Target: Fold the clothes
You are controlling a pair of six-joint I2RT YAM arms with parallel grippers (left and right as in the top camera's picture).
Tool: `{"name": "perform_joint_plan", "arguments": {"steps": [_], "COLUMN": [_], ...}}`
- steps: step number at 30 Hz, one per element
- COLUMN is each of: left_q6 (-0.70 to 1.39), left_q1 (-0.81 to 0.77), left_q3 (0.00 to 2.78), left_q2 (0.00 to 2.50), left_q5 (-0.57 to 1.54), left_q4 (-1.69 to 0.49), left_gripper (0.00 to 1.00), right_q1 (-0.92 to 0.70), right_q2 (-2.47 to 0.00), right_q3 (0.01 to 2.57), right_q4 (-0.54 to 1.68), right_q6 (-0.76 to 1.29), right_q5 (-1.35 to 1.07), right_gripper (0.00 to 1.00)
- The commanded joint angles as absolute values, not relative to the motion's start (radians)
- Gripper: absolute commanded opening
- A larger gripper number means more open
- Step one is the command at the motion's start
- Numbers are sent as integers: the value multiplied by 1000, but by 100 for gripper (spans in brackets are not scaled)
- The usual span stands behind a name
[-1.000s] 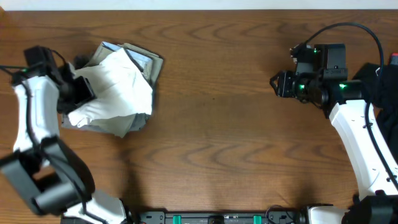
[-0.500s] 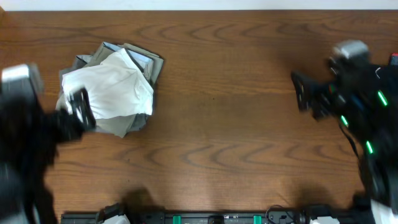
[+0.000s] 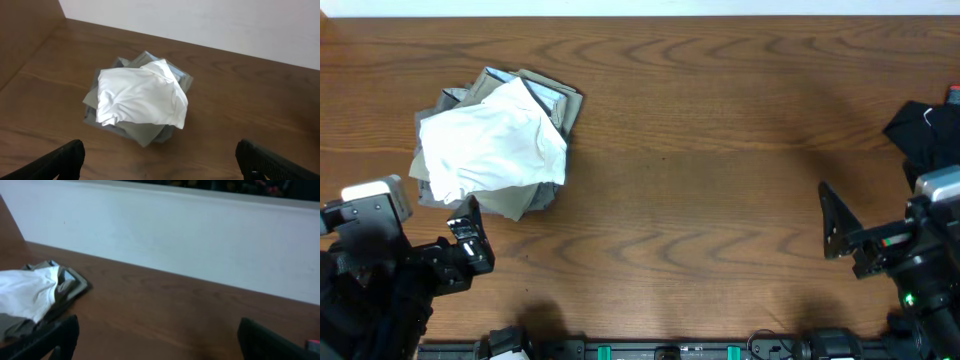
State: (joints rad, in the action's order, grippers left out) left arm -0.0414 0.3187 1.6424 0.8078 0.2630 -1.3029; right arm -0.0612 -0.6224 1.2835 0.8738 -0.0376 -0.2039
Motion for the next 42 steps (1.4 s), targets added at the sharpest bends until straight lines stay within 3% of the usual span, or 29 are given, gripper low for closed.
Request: {"name": "perform_joint_plan", "arguments": {"steps": [1, 15, 20, 29, 38, 42], "left_q6": [-28, -28, -28, -28, -28, -28], "left_q1": [315, 315, 315, 315, 315, 315], "left_q3": [1635, 1635, 1635, 1635, 1635, 1635], "left_q2": [811, 811, 811, 811, 811, 811], "left_q5": [252, 252, 253, 252, 252, 252], "left_q4": [-1305, -1305, -1305, -1305, -1305, -1305], "left_gripper": [98, 98, 98, 98, 98, 98], "right_q1": [-72, -72, -70, -32, -30, -29], "right_q2": [-624, -624, -554, -273, 1, -4], "right_q3": [1282, 1274, 1179, 704, 348, 266], "right_q4": [886, 1075, 882, 402, 324, 275], "right_q6": [-46, -112, -153, -150, -101, -90], "right_q5": [-191, -97, -75, -84, -87, -94], "right_gripper": [99, 99, 99, 99, 99, 99]}}
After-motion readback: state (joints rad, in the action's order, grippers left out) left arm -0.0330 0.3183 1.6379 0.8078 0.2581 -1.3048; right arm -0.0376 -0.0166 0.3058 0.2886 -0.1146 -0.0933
